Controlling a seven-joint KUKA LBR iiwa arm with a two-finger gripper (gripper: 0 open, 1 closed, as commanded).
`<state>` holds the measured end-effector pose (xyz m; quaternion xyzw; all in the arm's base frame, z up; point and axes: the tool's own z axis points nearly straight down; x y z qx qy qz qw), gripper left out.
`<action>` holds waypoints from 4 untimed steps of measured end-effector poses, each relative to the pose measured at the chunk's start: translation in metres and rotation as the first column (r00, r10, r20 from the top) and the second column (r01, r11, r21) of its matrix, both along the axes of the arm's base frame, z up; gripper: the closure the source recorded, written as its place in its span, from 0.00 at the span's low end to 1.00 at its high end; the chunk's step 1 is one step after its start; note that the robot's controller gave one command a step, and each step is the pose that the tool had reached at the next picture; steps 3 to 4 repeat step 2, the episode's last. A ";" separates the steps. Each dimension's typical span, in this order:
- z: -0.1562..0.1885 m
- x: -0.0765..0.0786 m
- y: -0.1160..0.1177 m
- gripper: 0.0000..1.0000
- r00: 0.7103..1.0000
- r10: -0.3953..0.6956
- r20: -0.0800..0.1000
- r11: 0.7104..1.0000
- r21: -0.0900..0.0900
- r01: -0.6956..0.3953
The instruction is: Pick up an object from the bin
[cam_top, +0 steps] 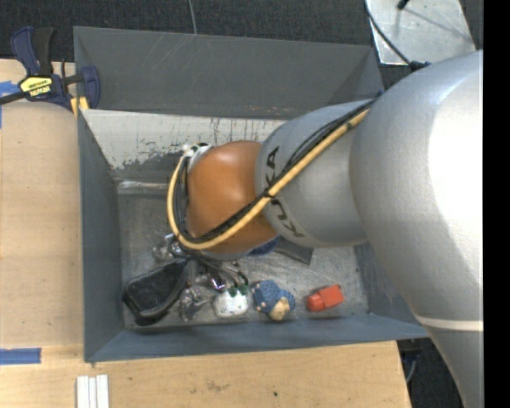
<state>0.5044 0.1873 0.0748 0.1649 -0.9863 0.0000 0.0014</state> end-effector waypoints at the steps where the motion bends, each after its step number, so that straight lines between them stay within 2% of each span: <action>1: 0.004 0.002 -0.003 1.00 1.000 -0.005 0.006 1.000 -0.001 0.005; 2: 0.151 0.008 0.030 1.00 0.942 0.336 0.007 0.942 0.001 -0.336; 4: 0.151 0.008 0.030 1.00 0.942 0.336 0.007 0.942 0.001 -0.336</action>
Offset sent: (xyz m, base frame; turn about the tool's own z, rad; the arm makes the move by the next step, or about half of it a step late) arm 0.0000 0.0000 0.0000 0.0000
